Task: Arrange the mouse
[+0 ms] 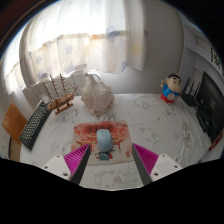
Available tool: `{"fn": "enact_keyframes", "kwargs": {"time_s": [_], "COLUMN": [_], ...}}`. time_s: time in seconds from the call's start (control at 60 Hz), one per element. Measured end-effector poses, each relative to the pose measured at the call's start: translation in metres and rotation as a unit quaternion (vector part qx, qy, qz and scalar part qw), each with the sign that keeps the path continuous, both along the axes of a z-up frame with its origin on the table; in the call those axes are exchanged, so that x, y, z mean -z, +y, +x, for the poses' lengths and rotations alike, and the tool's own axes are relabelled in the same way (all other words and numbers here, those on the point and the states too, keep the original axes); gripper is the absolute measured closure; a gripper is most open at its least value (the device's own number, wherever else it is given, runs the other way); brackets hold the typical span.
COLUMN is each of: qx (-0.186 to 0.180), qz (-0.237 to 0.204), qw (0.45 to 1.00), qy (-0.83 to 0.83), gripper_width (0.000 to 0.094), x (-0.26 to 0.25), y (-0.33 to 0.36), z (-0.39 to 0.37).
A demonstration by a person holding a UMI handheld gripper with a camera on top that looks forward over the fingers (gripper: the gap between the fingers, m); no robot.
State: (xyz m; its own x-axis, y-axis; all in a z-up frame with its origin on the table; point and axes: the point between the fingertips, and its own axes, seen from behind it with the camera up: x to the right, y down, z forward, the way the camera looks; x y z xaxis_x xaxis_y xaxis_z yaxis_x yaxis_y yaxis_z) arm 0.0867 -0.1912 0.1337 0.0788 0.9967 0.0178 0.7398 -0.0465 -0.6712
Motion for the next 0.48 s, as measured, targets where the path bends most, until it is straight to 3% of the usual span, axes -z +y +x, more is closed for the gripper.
{"fn": "enact_keyframes", "kwargs": {"time_s": [0.167, 0.483], "qx": [0.004, 0.006], "qz": [-0.009, 0.011], "qw": [1.000, 1.000], "qy": [0.007, 0.024], "gripper_width": [0.0082, 0.0079], "x": [-0.055, -0.071], "y": [0.000, 0.014], "z": [0.064, 0.088]}}
